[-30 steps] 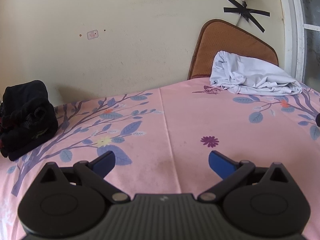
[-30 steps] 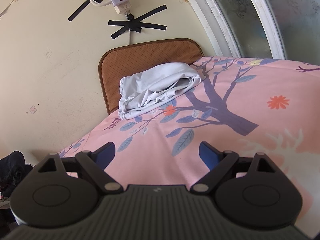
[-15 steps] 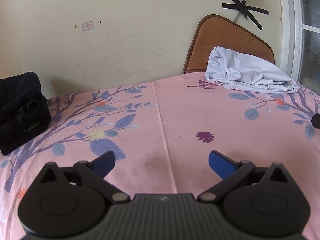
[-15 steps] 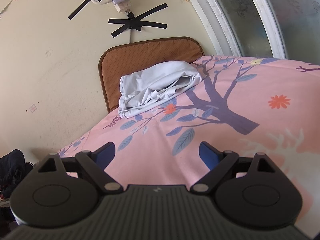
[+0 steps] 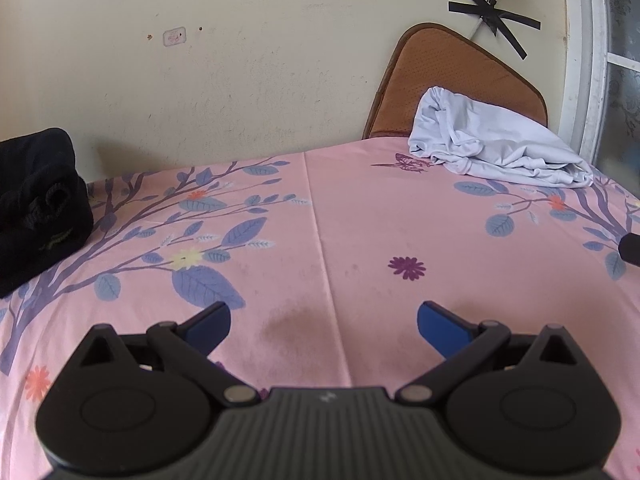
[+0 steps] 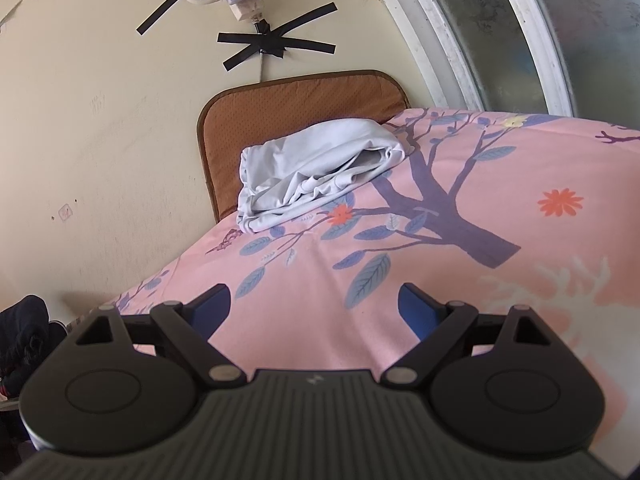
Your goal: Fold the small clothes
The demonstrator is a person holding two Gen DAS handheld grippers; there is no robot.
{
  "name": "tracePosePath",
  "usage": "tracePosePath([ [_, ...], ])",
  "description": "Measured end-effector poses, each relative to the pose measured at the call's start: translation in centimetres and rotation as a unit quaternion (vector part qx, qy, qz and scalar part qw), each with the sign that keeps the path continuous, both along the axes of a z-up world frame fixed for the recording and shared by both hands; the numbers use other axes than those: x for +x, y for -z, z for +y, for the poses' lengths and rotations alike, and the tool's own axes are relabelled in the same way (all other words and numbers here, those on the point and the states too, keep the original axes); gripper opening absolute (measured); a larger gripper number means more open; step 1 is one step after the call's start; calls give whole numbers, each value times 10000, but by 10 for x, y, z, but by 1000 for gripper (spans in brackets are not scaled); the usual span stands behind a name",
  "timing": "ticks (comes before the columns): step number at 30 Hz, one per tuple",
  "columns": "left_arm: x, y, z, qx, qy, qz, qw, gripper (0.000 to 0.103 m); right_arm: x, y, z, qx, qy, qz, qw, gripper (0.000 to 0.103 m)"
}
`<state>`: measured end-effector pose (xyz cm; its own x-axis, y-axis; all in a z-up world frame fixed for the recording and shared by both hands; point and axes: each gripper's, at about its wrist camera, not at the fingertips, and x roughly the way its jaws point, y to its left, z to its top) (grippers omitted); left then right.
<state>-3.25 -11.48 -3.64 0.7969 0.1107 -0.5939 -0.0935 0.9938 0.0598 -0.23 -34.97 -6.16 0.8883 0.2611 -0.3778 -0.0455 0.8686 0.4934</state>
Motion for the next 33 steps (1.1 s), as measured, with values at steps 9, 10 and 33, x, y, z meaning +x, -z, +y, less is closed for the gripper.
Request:
tracePosePath([
  [9,0,0,0,4,1,-2,10000,103,1,0,0,-9,-29,14,10000,93],
  [10,0,0,0,6,1,-3,10000,103,1,0,0,-9,-25,13,10000,93],
  [33,-4,-2,-4,116,101,-138,9998,103,0,-1,-3,16,-41,-41,10000,93],
])
